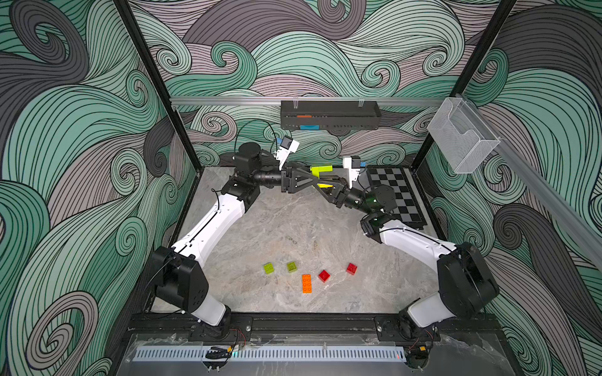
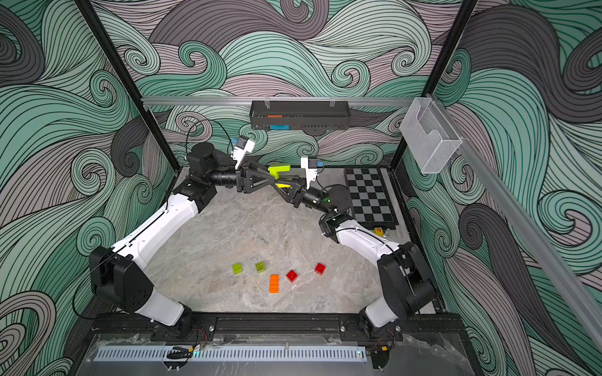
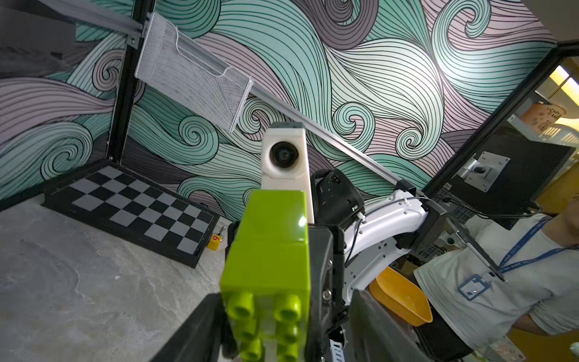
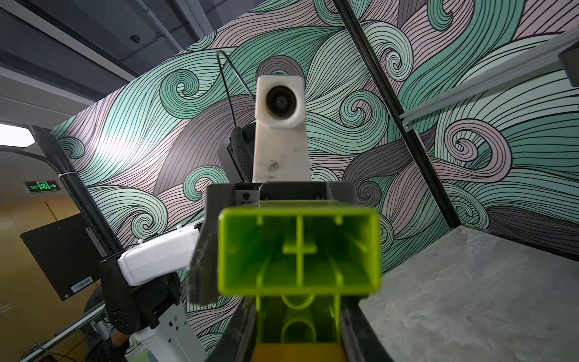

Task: Assemble a giraffe with lego
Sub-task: Pick up the lego brick from the center of the board.

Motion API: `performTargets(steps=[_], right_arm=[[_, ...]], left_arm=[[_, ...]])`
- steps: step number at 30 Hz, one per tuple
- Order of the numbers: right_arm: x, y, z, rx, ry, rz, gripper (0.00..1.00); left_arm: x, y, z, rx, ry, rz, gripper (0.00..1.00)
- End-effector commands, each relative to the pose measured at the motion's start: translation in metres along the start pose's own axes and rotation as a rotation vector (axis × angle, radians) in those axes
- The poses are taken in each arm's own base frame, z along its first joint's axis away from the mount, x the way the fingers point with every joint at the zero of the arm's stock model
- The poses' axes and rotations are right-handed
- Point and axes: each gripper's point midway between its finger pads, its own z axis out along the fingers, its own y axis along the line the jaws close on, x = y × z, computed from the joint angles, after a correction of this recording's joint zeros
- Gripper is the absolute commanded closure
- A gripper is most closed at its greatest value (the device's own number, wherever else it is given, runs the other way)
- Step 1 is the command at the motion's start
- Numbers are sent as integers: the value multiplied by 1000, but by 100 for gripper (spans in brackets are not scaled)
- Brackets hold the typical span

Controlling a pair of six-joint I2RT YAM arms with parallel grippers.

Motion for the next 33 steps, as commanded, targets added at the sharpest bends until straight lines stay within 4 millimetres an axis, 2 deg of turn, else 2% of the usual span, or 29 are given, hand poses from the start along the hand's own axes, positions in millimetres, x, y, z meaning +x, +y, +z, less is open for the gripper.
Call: performTargets(steps=[1,3,6,11,12,16,17,19,24,28,29,31,33], right_arm=[[0,9,4,-44,-4,-4,100],[1,8,3,-46,-6,-1,100],[2,10,3,-56,-3,-7,100],[7,10,4,-64,11,3,100],[8,9,4,-65,11,8,97],[10,4,-3,-27,3,4,43],[12,4,-5,-20,6,-10,32],[18,5,-14,4,16,-40,1],[29,4,-46,71,14,-71,1],[40,-15,-92,234,29,-35,1],[44,-20,-103,290,46,-39,1],[58,-37,-132,488,114,-38,1],[61,-49,-161,706,165,-56,1]], left_arm=[[-11,-13,3,34,4,35,53],[-12,-13,3,29,2,29,62],[-13,-13,3,28,-2,24,67],[-15,-16,4,35,-3,33,89],[-15,-17,4,36,-3,35,93],[-16,-19,2,24,-2,43,95],[-16,-20,1,19,0,46,95],[-16,-19,-1,5,7,54,95],[-19,-15,-6,-19,6,70,96],[-15,-10,-15,-60,42,133,97],[-8,-10,-17,-83,80,156,97],[17,-4,-24,-167,208,213,99],[43,8,-33,-247,338,254,100]])
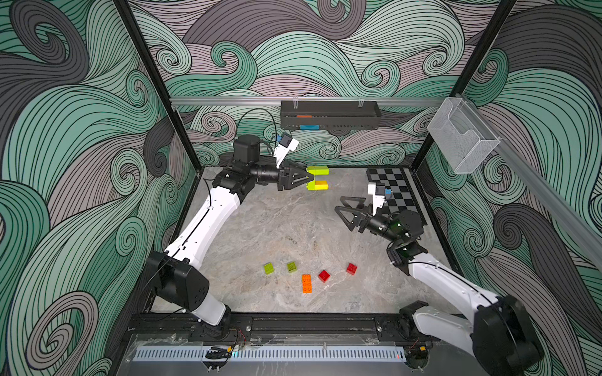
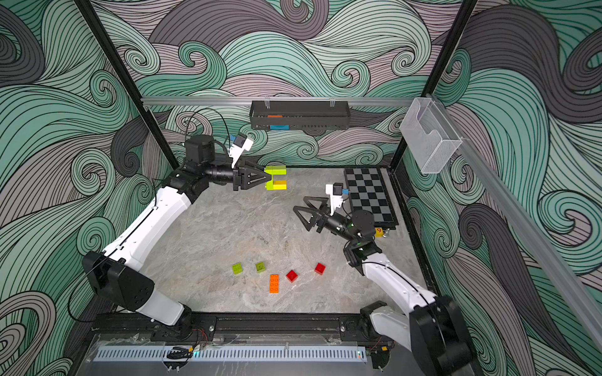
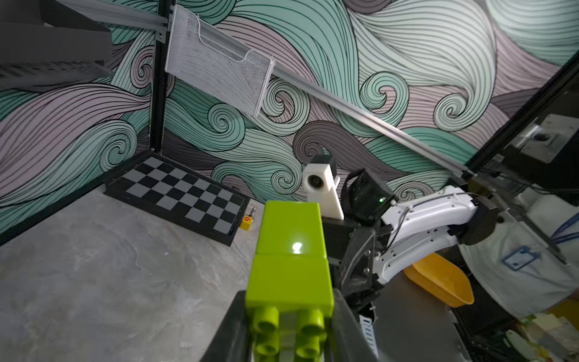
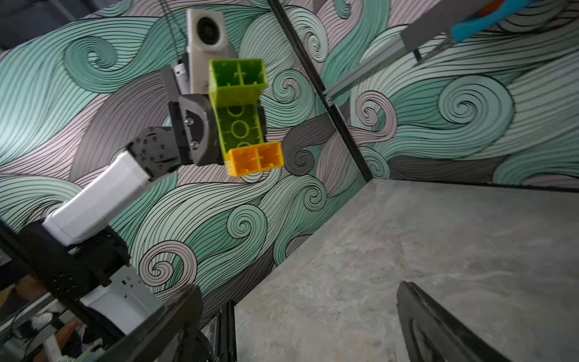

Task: Assemble a giraffe with lego
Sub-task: Pick up the lego brick from the center of the board, then place the lego brick at the center of the board.

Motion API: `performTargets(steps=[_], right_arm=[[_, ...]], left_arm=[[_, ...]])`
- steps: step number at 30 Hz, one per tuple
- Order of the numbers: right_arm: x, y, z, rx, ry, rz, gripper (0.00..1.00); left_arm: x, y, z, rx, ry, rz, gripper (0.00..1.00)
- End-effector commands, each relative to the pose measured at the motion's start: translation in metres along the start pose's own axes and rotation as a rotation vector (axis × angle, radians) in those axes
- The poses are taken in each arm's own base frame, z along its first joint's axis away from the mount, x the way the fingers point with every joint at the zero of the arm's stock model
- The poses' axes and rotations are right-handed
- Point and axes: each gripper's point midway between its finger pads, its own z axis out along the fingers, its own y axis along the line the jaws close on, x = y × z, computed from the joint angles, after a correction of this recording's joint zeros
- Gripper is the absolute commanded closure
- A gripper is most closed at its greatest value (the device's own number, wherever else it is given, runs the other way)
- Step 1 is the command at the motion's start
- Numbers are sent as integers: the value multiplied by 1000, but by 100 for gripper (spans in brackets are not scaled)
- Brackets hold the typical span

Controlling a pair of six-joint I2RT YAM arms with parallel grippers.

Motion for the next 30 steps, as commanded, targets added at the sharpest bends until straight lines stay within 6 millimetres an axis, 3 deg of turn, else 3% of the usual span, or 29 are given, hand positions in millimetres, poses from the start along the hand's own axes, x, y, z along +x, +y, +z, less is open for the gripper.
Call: performTargets(steps=[1,3,7,14,18,24,30], right_arm=[[25,-51,-41,410,140,-36,1],[20,-63,-69,582,131,-35,1],[15,-65,-95,677,107,-44,1],[31,-83,-125,849,197,-1,1],[43,-88,-134,868,230,23,1],[60,-100,-152,929,267,36,1],[63,-107,-169,997,254,7,1]], left_arm=[[59,4,-12,-113,283,129,100],[91,15,-15,-155,443,159,100],[145,23,-10,-148,718,218,100],[199,40,28,-154,1001,341,100],[221,49,48,-154,1147,399,100],[252,64,59,-172,1404,454,100],[261,74,76,-209,1442,491,100]])
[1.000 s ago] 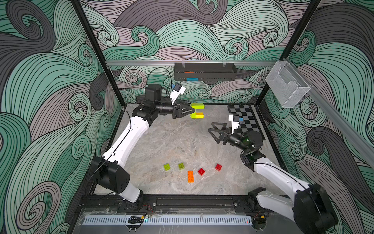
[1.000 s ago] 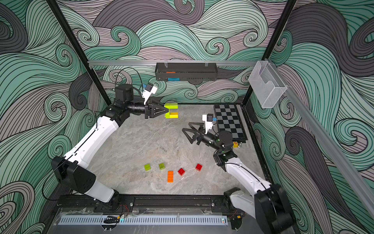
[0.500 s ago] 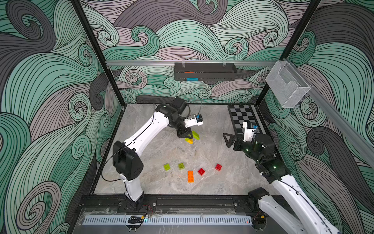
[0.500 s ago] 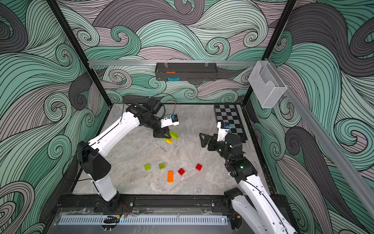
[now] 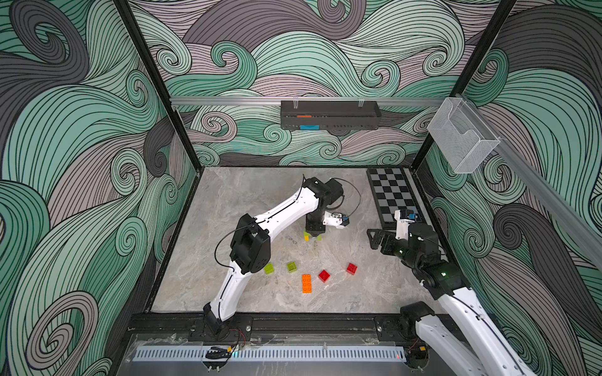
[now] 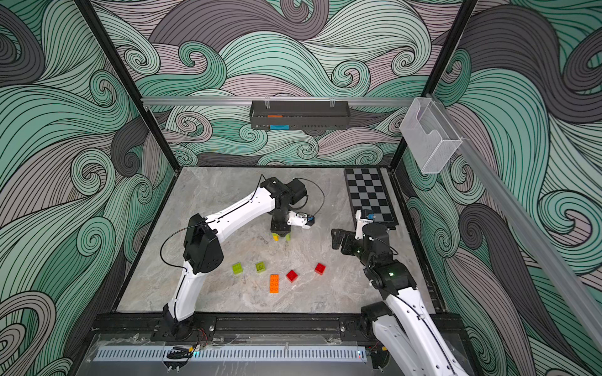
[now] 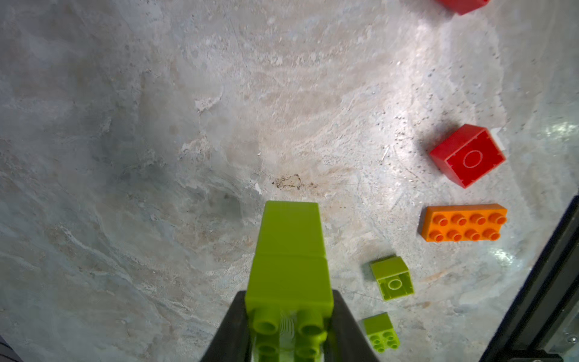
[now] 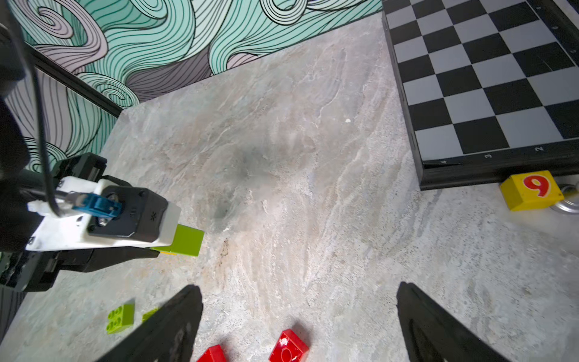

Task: Assemble a giraffe with lego
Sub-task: Place the lego brick at the center of the board.

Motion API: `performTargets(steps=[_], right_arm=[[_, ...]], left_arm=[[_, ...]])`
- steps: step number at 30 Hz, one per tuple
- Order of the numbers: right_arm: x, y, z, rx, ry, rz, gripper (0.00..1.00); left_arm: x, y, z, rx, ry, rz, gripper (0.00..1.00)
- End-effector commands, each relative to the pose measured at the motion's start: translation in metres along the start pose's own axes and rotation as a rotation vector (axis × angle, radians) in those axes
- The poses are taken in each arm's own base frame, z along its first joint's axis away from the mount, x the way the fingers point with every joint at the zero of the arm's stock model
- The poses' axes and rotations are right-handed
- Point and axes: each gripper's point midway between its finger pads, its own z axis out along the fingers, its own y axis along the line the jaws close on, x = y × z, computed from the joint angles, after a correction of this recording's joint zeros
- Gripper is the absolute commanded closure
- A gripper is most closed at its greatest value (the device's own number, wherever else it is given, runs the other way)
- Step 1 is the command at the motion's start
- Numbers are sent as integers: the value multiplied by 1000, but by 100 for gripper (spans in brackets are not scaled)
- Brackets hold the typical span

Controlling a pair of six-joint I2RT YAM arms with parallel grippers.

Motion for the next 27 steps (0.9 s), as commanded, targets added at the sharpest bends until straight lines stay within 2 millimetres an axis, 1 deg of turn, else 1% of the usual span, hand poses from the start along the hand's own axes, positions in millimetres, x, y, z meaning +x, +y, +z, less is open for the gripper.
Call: performTargets(steps=[1,6,10,14,22,23,25,27], right_arm=[[-1,-15,-5,74,-23,-22,1],[0,-20,-6,97,-25,-25,1],[1,-20,-4,95,-15,-23,1],[3,-21,-2,97,-7,-21,1],[7,-20,2,92,14,-20,1],[8,-20,2,92,19,-20,1],[8,-20,3,88,23,-17,1],[8,-19,3,85,26,-18,1]], left_arm=[[6,2,-3,-32,72,12,100],[0,-7,17,-6,116,-20,100],[-8,-5,25,-18,82,-70,100],[-14,-8,34,-41,49,-53,100],[-16,-11,51,-63,48,-41,99],[-16,-11,53,-63,50,-45,97],[-16,-11,53,-64,47,-50,86],[-16,-11,50,-72,35,-55,66]])
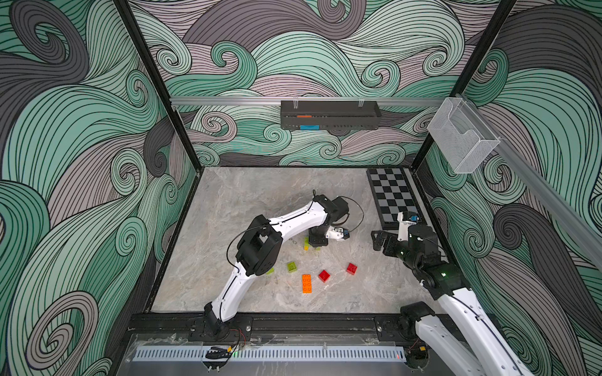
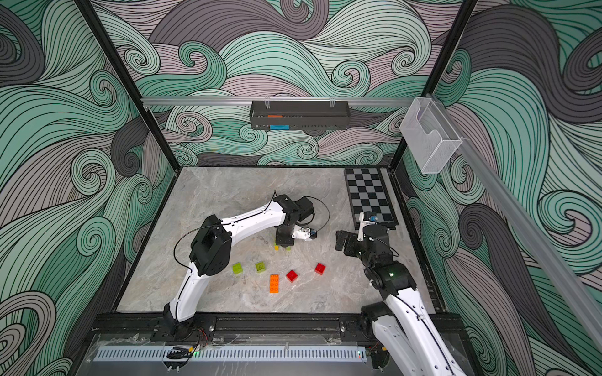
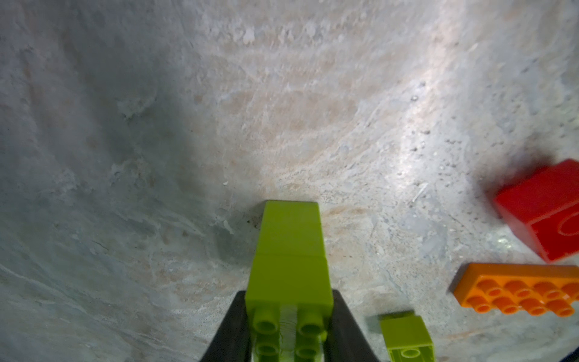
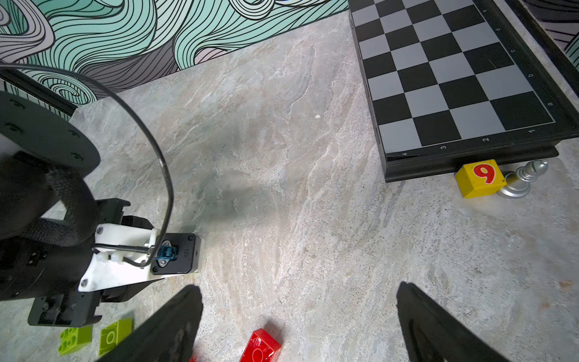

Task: Assemble a giraffe with lego
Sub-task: Place the lego brick at the center of the board.

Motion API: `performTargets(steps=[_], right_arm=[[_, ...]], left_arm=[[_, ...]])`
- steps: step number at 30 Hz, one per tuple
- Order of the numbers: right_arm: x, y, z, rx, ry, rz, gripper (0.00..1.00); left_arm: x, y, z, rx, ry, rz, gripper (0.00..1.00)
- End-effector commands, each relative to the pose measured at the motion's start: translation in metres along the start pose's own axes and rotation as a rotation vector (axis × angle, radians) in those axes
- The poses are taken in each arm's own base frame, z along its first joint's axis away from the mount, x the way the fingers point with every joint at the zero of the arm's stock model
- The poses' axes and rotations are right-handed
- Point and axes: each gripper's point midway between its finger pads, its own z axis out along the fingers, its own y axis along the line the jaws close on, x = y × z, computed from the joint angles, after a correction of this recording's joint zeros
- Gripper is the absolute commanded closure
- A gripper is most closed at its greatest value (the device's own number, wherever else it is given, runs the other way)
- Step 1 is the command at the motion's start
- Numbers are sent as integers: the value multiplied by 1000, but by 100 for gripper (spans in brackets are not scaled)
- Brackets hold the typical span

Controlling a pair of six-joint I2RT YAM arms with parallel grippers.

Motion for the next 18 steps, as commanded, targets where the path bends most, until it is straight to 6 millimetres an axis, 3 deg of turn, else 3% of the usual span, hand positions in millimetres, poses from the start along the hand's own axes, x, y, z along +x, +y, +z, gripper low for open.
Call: performTargets(steps=[1,3,8,13,18], right_arm=[[6,-1,2,-2,23,-5,1],[5,0,2,-6,22,-6,1],[3,-1,0,6,34,22,1],[22,-3,-2,45,169,113,1],[60,8,2,42,323,218,7]], left_arm=[[-8,4,-12,-44,-54,-17,57],[-8,5,-21,-64,-73,-15,35],[-9,14,-61,-131,-140,-34,9],[2,17,-112,-195,-235,-85,2],[36,20,-152,-172,-371,-294,1]])
